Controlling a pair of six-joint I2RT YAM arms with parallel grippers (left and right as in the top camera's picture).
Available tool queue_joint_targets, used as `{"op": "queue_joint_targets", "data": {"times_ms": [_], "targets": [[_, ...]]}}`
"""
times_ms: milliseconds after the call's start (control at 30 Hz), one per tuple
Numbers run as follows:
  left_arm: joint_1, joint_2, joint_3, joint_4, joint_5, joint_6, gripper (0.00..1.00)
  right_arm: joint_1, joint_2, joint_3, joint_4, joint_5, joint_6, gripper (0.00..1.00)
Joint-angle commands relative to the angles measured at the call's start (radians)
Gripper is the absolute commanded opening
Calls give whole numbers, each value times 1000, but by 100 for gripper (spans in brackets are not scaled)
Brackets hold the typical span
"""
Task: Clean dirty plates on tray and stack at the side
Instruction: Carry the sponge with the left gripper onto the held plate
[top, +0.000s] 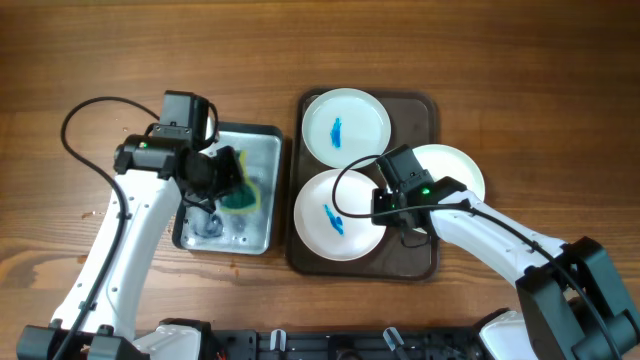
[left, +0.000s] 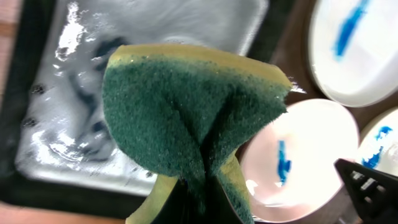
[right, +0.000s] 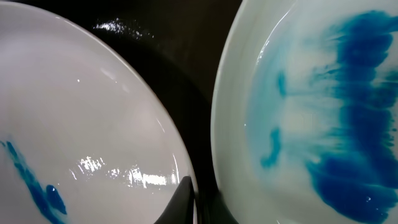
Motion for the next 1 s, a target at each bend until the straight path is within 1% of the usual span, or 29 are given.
{"op": "queue_joint_targets", "data": {"times_ms": [0, 167, 333, 467, 567, 667, 733, 833, 967], "targets": [[-97, 7, 13, 52, 65, 7, 4, -3, 26, 9, -5, 112, 40, 4], [-247, 94, 13, 143, 64, -66, 4, -4, 26, 9, -7, 108, 40, 4], [-356, 245, 13, 224, 73, -188, 4, -4, 26, 9, -10, 83, 41, 4], [-409, 362, 13, 322, 185, -216, 4, -3, 26, 9, -9, 66, 40, 4], [-439, 451, 13, 386, 213, -278, 4, -3, 26, 9, -10, 66, 40, 4], [-468, 515, 13, 474, 313, -281, 4, -3, 26, 9, -10, 58, 40, 4], [-489, 541, 13, 516, 347, -284, 4, -3, 26, 9, -10, 55, 40, 4], [-513, 569, 13, 532, 368, -293, 4, -3, 26, 9, -10, 47, 40, 4], [-538, 572, 13, 530, 435, -280, 4, -3, 26, 9, -11, 48, 40, 4]]}}
